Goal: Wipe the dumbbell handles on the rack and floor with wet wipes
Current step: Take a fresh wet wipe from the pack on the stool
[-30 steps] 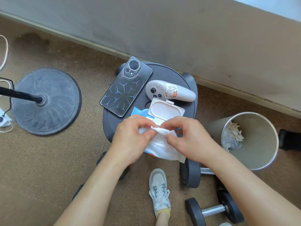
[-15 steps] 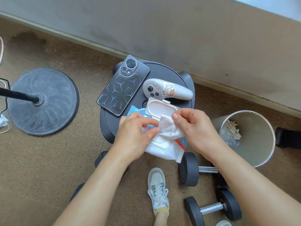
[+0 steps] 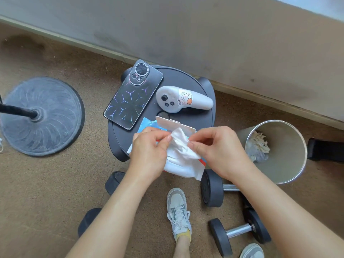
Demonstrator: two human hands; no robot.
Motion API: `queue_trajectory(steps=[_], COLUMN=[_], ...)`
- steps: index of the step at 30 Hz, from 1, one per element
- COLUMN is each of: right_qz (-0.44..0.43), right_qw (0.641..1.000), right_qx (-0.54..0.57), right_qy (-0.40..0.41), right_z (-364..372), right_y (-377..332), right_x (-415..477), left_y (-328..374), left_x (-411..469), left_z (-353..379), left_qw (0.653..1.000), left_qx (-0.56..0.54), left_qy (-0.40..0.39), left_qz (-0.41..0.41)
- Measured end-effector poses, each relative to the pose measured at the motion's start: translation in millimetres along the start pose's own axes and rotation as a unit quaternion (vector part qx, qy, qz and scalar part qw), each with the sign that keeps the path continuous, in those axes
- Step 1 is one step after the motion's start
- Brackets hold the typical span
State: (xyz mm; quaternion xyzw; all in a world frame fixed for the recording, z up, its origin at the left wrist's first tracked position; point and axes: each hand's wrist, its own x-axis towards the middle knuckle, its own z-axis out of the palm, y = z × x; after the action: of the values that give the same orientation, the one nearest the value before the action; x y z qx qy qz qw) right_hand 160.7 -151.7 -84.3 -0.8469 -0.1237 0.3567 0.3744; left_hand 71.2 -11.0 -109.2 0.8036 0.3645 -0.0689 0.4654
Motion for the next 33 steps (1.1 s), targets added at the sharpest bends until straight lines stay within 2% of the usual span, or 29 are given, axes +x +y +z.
queue_trajectory(steps=[5, 8, 10, 13, 16, 20, 22, 27, 31, 32, 33], right_qz=[0.056, 0.069, 0.078, 0.087, 0.076, 0.031, 0.031, 0.100, 0.126, 0.132, 0.141], right_qw=[0.983, 0.971, 0.970, 0.968, 0.982, 0.996, 0.992, 0.963, 0.944, 0.936, 0.925], right_qx=[0.174, 0.231, 0.227, 0.235, 0.175, 0.040, 0.030, 0.216, 0.271, 0.296, 0.328], right_qy=[0.016, -0.011, -0.024, -0.023, 0.000, 0.068, 0.116, 0.128, 0.138, 0.134, 0.131], right_z=[-0.2, 2.0, 5.1, 7.8, 9.3, 16.9, 19.3, 20.3, 18.8, 17.3, 15.0], right_y=[0.7, 4.6, 9.0, 15.8, 18.0, 13.2, 13.1, 11.4, 10.3, 10.5, 9.5], right_x=[-0.6, -3.8, -4.3, -2.6, -2.2, -0.4, 0.7, 4.0, 7.2, 8.2, 8.9], left_y=[3.8, 5.1, 8.1, 11.3, 10.2, 11.6, 11.3, 12.0, 3.0, 1.8, 1.9], left_x=[-7.8, -7.0, -4.6, -1.2, -0.5, -4.3, -6.0, -16.2, -29.5, -33.9, -37.7], left_z=[-2.8, -5.1, -8.8, -19.1, -28.9, -45.9, -59.1, -78.6, -82.6, -80.6, -78.2], left_qw=[0.996, 0.981, 0.949, 0.880, 0.819, 0.792, 0.786, 0.793, 0.729, 0.726, 0.739], left_qx=[-0.047, -0.165, -0.290, -0.438, -0.529, -0.578, -0.599, -0.605, -0.677, -0.678, -0.663], left_qy=[0.071, 0.090, 0.089, 0.082, 0.067, 0.091, 0.073, 0.028, -0.061, -0.076, -0.074], left_qz=[-0.006, -0.051, -0.087, -0.164, -0.212, -0.172, -0.131, -0.063, -0.083, -0.089, -0.096])
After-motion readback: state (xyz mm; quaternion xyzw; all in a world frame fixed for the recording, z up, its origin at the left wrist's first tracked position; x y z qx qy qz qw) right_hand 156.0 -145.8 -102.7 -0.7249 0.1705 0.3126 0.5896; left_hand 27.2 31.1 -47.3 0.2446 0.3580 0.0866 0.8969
